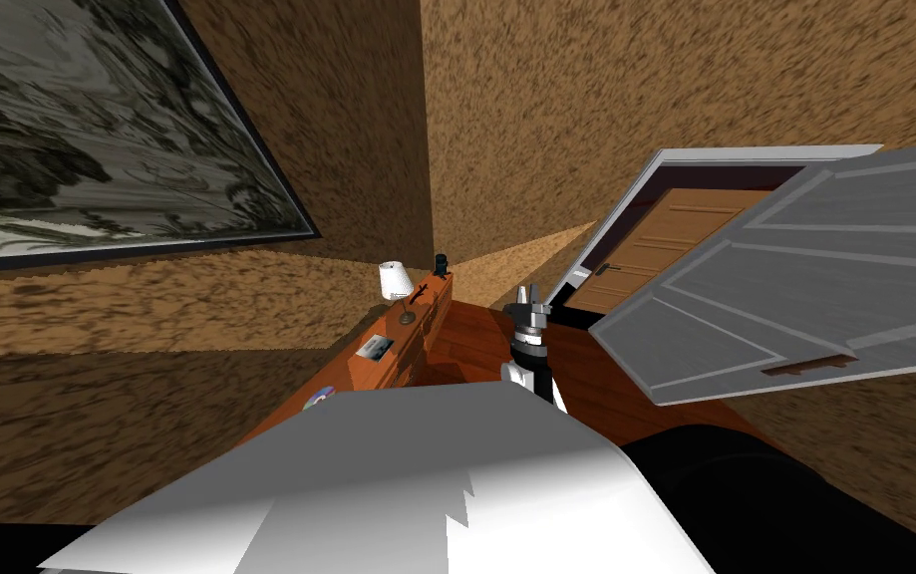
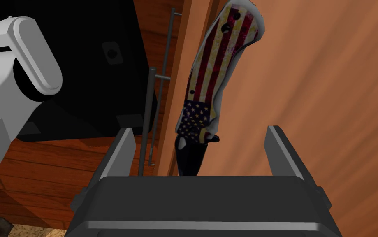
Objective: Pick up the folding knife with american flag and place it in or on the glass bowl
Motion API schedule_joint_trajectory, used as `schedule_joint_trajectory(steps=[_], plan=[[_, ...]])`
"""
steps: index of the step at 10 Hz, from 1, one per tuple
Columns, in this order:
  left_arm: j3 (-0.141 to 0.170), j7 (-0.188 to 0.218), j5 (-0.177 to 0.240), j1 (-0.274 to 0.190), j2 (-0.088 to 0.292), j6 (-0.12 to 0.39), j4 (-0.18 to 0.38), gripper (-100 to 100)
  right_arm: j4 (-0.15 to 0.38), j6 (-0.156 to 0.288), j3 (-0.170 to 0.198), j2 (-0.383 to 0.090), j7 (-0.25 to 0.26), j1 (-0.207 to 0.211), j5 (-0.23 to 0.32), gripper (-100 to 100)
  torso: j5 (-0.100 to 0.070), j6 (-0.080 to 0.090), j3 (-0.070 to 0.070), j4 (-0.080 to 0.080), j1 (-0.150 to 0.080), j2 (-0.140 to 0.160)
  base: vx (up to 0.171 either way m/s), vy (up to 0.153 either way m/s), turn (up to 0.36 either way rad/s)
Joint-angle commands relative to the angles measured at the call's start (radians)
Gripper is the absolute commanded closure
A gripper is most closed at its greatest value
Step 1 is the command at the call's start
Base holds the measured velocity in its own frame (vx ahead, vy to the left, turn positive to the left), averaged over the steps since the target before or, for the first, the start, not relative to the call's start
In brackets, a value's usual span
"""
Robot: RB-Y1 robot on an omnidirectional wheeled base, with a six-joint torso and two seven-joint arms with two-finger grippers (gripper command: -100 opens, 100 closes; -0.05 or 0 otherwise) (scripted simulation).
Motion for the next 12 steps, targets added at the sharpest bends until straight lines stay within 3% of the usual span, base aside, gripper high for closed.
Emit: schedule_joint_trajectory(steps=[1, 2, 3, 4, 6, 8, 9, 12], plan=[[-0.010, 0.028, -0.021, 0.010, 0.004, 0.000, -0.005, -100, 0.000, 0.000, 0.000, 0.000, 0.000, 0.000, 0.000, 0, 0.000, 0.000, 0.000, 0.000, 0.000, 0.000, 0.074, 0.000, 0.013], [-0.007, 0.016, -0.013, 0.006, 0.002, 0.001, -0.005, -100, 0.000, 0.000, 0.000, 0.000, 0.000, 0.000, 0.000, 0, 0.000, 0.000, 0.002, 0.001, 0.000, 0.003, 0.032, -0.001, 0.005], [-0.008, 0.021, -0.015, 0.007, 0.002, 0.001, -0.006, 0, 0.000, 0.000, 0.000, 0.000, 0.000, 0.000, 0.000, 0, 0.000, 0.000, 0.004, 0.001, 0.000, 0.006, 0.007, 0.000, -0.001], [-0.027, 0.003, -0.001, -0.015, -0.031, 0.034, 0.028, -100, 0.000, 0.000, 0.000, 0.000, 0.000, 0.000, 0.000, 0, 0.000, 0.000, 0.005, 0.002, 0.000, 0.008, -0.014, 0.030, -0.063], [-0.043, -0.010, 0.010, -0.033, -0.058, 0.060, 0.055, -100, 0.000, 0.000, 0.000, 0.000, 0.000, 0.000, 0.000, 0, 0.001, 0.000, 0.006, 0.003, 0.004, 0.011, -0.029, 0.058, -0.061], [-0.044, -0.005, 0.010, -0.031, -0.059, 0.061, 0.052, -100, 0.000, 0.000, 0.000, 0.000, 0.000, 0.000, 0.000, 0, 0.001, 0.000, 0.007, 0.003, 0.004, 0.012, -0.019, 0.038, -0.025], [-0.044, -0.009, 0.011, -0.032, -0.060, 0.062, 0.055, 100, 0.000, 0.000, 0.000, 0.000, 0.000, 0.000, 0.000, 0, 0.001, 0.000, 0.006, 0.003, 0.002, 0.011, 0.000, 0.000, 0.000], [-0.045, -0.009, 0.011, -0.032, -0.060, 0.060, 0.054, 100, 0.000, 0.000, 0.000, 0.000, 0.000, 0.000, 0.000, 0, 0.000, 0.000, 0.006, 0.002, 0.002, 0.010, 0.000, 0.000, 0.000]])
